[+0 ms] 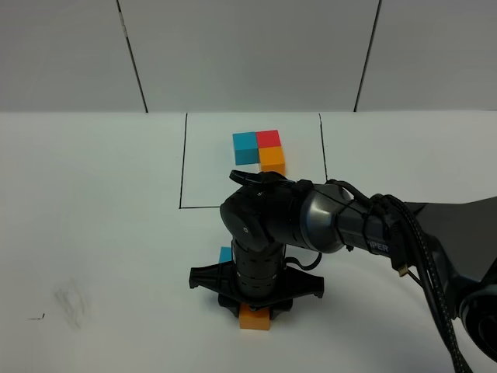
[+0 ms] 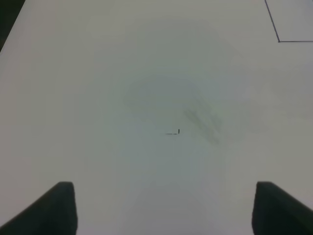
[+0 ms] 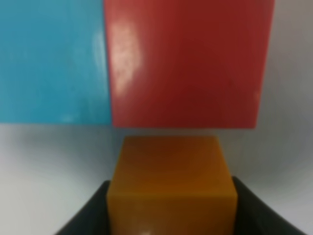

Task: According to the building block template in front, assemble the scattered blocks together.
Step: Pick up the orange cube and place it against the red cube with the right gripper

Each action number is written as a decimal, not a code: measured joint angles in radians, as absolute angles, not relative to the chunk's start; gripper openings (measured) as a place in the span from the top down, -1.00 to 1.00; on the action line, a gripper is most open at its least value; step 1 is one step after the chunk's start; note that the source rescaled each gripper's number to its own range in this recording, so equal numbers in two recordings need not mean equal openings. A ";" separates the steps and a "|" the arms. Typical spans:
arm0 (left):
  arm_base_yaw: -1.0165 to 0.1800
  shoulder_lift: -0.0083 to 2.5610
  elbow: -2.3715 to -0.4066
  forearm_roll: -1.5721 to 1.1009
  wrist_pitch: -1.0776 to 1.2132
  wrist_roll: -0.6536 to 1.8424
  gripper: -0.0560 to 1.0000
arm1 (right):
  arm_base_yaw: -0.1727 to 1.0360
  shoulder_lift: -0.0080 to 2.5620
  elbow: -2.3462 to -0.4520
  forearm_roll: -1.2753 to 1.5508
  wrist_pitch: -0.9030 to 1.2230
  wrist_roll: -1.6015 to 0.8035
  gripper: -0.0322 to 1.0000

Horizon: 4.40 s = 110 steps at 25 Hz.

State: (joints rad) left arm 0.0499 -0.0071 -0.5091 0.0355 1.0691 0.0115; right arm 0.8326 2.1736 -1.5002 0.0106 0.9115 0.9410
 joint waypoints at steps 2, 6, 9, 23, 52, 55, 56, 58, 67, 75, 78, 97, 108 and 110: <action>0.050 -0.007 -0.509 0.036 1.069 0.011 -0.70 | 0.833 2.174 -1.500 0.010 0.911 0.941 0.94; 0.050 -0.007 -0.509 0.036 1.069 0.011 -0.70 | 0.833 2.174 -1.500 0.000 0.898 0.941 0.94; 0.050 -0.007 -0.509 0.036 1.069 0.011 -0.70 | 0.833 2.174 -1.500 0.000 0.889 0.941 0.94; 0.050 -0.007 -0.509 0.036 1.069 0.011 -0.70 | 0.830 2.174 -1.501 -0.005 0.878 0.945 0.94; 0.050 -0.007 -0.509 0.036 1.069 0.010 -0.70 | 0.800 2.175 -1.502 -0.081 0.874 1.011 0.94; 0.050 -0.007 -0.509 0.036 1.069 0.010 -0.70 | 0.800 2.175 -1.502 -0.088 0.879 1.017 0.94; 0.050 -0.007 -0.509 0.036 1.069 0.010 -0.70 | 0.800 2.175 -1.502 -0.091 0.881 1.017 0.94; 0.050 -0.007 -0.509 0.036 1.069 0.010 -0.70 | 0.800 2.176 -1.502 -0.097 0.882 1.018 0.94; 0.050 -0.007 -0.509 0.036 1.069 0.010 -0.70 | 0.799 2.176 -1.502 -0.098 0.880 0.962 0.94; 0.050 -0.007 -0.509 0.036 1.069 0.011 -0.70 | 0.795 2.176 -1.502 -0.086 0.873 0.906 0.94; 0.050 -0.007 -0.509 0.036 1.069 0.011 -0.70 | 0.795 2.176 -1.502 -0.085 0.873 0.884 0.94; 0.050 -0.007 -0.509 0.036 1.069 0.011 -0.70 | 0.792 2.176 -1.502 -0.078 0.866 0.841 0.94; 0.050 -0.007 -0.509 0.036 1.069 0.011 -0.70 | 0.791 2.176 -1.502 -0.080 0.861 0.889 0.94; 0.050 -0.007 -0.509 0.036 1.069 0.011 -0.70 | 0.791 2.176 -1.502 -0.080 0.861 0.892 0.94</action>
State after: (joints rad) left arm 0.0499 -0.0071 -0.5091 0.0355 1.0691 0.0113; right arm 0.7912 2.1755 -1.5021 -0.0804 0.8606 0.8924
